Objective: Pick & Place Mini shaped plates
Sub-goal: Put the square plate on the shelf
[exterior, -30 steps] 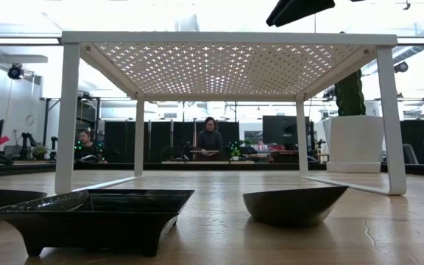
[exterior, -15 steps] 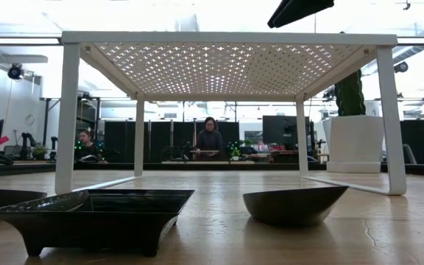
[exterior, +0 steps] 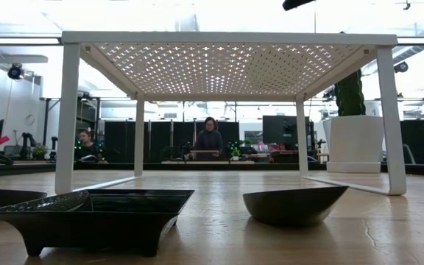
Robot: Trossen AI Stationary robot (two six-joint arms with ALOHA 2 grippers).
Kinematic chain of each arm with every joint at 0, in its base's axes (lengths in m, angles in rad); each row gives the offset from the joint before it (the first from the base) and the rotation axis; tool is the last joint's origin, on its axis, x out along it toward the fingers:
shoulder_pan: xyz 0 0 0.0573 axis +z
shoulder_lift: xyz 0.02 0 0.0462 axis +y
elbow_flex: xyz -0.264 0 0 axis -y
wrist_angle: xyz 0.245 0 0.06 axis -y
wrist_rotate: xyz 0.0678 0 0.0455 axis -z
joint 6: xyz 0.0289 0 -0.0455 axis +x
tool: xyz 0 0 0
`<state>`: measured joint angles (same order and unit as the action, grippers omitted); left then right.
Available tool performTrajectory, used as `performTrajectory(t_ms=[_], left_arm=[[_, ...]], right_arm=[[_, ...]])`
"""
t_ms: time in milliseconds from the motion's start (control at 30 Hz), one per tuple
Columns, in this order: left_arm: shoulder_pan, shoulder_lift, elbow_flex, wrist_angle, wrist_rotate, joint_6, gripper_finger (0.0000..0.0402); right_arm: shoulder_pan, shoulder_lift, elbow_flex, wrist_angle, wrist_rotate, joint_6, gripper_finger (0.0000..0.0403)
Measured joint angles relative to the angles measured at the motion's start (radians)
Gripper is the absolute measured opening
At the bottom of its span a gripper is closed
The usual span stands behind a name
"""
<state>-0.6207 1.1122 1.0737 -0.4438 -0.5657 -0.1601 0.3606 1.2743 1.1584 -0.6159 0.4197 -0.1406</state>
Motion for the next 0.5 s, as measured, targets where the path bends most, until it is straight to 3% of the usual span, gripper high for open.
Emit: performTrajectory(t_ms=[500], left_arm=[[-0.001, 0.001, -0.001, 0.003, 0.001, -0.025, 0.0177]], right_arm=[[0.138, -0.041, 0.0, -0.021, 0.03, 0.187, 0.0008]])
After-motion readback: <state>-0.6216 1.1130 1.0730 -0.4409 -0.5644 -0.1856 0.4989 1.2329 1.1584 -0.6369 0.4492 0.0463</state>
